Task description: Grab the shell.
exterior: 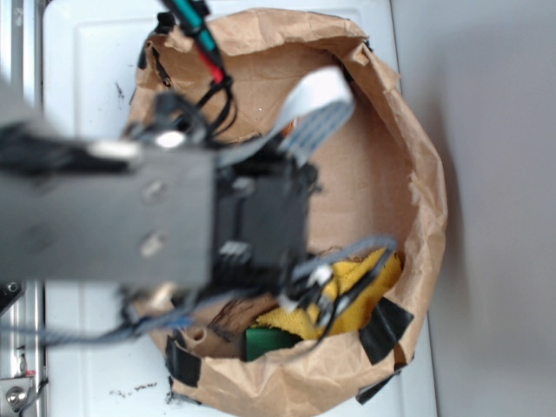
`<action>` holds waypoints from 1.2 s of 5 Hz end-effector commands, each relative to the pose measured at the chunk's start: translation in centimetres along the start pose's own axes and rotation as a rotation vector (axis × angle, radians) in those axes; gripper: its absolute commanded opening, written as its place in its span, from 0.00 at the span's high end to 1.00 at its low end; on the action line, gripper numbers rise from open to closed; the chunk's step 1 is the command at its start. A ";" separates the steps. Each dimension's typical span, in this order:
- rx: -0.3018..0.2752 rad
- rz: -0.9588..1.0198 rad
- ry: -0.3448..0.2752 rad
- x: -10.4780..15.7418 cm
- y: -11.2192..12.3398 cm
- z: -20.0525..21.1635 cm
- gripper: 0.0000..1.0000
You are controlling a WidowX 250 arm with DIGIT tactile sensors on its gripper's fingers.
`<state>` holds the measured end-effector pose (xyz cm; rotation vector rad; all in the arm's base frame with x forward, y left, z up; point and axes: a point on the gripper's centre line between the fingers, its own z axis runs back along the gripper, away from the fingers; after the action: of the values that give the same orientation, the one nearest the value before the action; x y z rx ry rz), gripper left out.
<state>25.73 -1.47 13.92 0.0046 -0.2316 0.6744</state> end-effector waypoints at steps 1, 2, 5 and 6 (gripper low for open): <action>0.001 0.132 -0.039 4.9 0.8 -2.3 0.00; 0.001 0.132 -0.039 4.9 0.8 -2.3 0.00; 0.001 0.132 -0.039 4.9 0.8 -2.3 0.00; -0.008 0.115 -0.007 4.7 1.8 -5.0 0.00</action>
<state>28.73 2.23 8.80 -0.0036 -0.1966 0.7603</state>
